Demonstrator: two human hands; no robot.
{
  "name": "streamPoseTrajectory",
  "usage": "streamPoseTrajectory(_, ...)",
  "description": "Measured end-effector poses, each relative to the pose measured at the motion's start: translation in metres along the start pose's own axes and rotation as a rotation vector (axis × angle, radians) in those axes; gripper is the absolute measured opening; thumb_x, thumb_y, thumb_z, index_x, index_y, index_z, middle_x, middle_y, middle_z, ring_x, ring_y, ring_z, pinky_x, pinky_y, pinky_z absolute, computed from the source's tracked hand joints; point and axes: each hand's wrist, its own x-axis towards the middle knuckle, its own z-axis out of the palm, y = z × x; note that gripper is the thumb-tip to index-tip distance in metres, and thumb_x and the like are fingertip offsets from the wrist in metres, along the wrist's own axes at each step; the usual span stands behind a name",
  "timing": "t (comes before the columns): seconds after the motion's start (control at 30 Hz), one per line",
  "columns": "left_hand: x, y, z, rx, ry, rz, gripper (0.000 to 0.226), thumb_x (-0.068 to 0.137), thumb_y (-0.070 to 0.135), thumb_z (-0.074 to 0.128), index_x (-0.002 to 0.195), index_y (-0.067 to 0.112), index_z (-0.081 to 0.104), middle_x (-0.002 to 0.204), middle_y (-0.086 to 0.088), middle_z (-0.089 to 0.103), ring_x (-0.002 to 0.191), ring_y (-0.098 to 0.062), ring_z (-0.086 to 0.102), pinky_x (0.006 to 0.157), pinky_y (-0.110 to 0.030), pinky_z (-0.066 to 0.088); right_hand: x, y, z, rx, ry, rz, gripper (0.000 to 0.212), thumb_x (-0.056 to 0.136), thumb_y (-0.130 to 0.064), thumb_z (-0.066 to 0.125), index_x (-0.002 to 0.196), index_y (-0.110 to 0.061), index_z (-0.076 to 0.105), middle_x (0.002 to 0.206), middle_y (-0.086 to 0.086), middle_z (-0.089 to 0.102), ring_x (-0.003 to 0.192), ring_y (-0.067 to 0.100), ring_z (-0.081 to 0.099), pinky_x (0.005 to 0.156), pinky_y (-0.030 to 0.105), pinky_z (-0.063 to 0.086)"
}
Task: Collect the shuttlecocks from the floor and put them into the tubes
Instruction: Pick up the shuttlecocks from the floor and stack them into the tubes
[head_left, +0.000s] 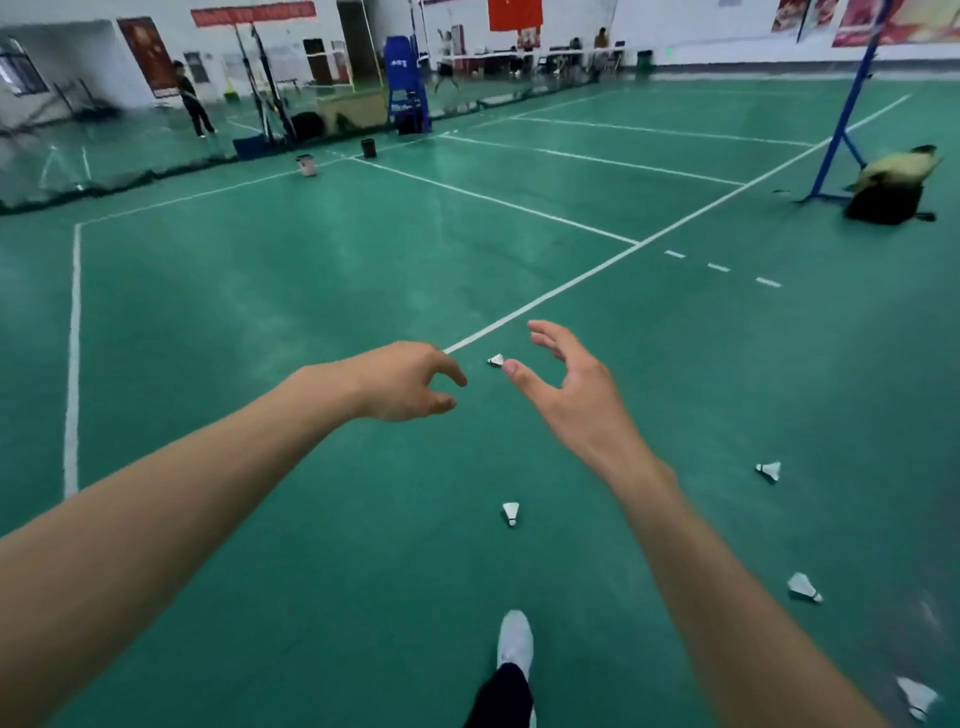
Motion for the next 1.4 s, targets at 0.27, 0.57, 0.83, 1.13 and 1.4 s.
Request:
streamPoseTrajectory(0.27,0.364,-0.024,0.111,0.013,-0.319,0.117,0.044,0.096,0.036,0.063,0.139,0.029,0.058,0.139,-0.006,0.059,0.126,-0.025,0.055,0.106,-0.034,0.043,0.188,0.206,-0.055,-0.247,-0.030,0.169,0.083,0.088,-0.043,0.078,0.157,-0.019,0.038,0.157,0.000,0.047,0.143,0.011,0.041,0.111,0.012,0.023)
streamPoseTrajectory(0.57,0.572,-0.070,0.341,-0.006,-0.561,-0.109,0.043,0.094,0.025,0.062,0.137,0.027,0.060,0.144,-0.008,0.056,0.133,-0.028,0.051,0.109,-0.035,0.042,0.266,0.494,-0.055,-0.361,-0.224,0.282,0.080,0.089,-0.054,0.069,0.156,-0.023,0.038,0.159,0.000,0.044,0.147,0.019,0.040,0.123,0.034,0.029)
streamPoseTrajectory(0.83,0.658,-0.153,0.730,-0.083,-0.671,-0.479,0.045,0.092,0.020,0.067,0.136,0.017,0.061,0.133,-0.010,0.066,0.120,-0.027,0.062,0.105,-0.032,0.046,0.179,0.888,0.154,-0.475,-0.451,-0.080,0.054,0.098,-0.039,0.064,0.145,-0.014,0.054,0.153,0.010,0.051,0.139,0.033,0.051,0.114,0.050,0.040)
streamPoseTrajectory(1.13,0.709,-0.226,0.929,-0.045,-0.424,-0.531,0.089,0.084,0.019,0.076,0.157,0.022,0.025,0.150,-0.013,0.049,0.103,-0.039,0.065,0.090,-0.039,0.053,0.071,1.190,0.233,-1.022,-1.293,-0.344,0.095,0.093,-0.082,0.030,0.162,-0.035,-0.016,0.170,-0.001,-0.024,0.158,0.026,-0.016,0.129,0.048,0.002)
streamPoseTrajectory(1.4,0.711,-0.174,0.964,0.174,-0.499,-0.223,0.030,0.090,0.011,0.059,0.116,0.017,0.072,0.114,-0.012,0.073,0.106,-0.035,0.065,0.086,-0.037,0.053,0.069,1.202,0.221,-1.145,-1.372,-0.397,0.099,0.090,-0.084,0.025,0.160,-0.032,-0.021,0.167,0.001,-0.032,0.157,0.029,-0.019,0.128,0.052,0.007)
